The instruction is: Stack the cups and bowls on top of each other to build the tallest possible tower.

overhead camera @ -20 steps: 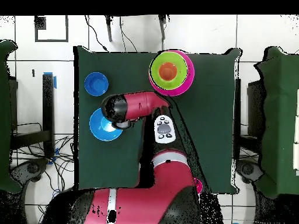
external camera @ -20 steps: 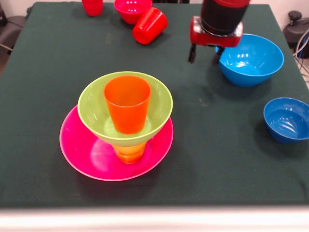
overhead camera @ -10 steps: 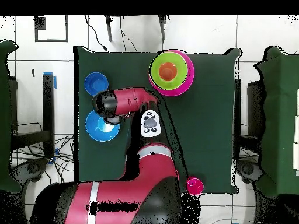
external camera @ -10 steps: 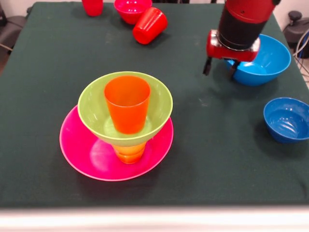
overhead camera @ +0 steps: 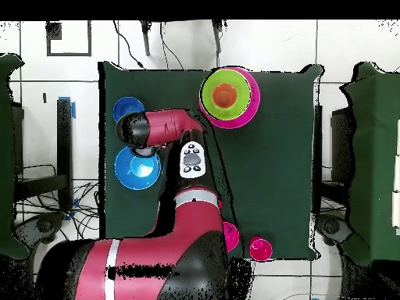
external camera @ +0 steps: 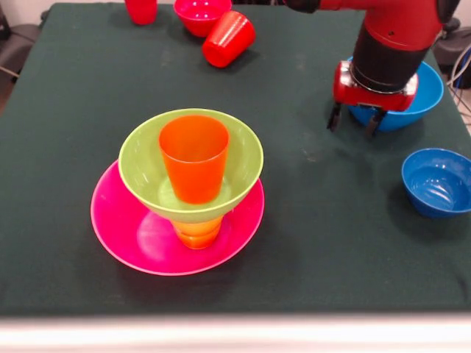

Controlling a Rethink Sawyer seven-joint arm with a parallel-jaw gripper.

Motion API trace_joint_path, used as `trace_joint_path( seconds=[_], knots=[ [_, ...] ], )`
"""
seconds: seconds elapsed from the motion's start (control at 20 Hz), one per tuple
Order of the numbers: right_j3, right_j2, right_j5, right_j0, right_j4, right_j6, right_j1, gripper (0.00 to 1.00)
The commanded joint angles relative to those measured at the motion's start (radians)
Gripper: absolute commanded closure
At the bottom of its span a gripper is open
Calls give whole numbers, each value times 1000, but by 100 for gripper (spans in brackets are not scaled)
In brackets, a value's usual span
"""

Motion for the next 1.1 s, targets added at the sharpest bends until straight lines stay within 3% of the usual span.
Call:
trace_joint_path(
  seconds=[0.05,0.35,1.1],
  knots=[
    [-90,12,102,18,53,166,32,0],
    [-166,0,49,21,83,175,55,0],
    [-566,-42,233,67,179,220,262,0]
  ],
)
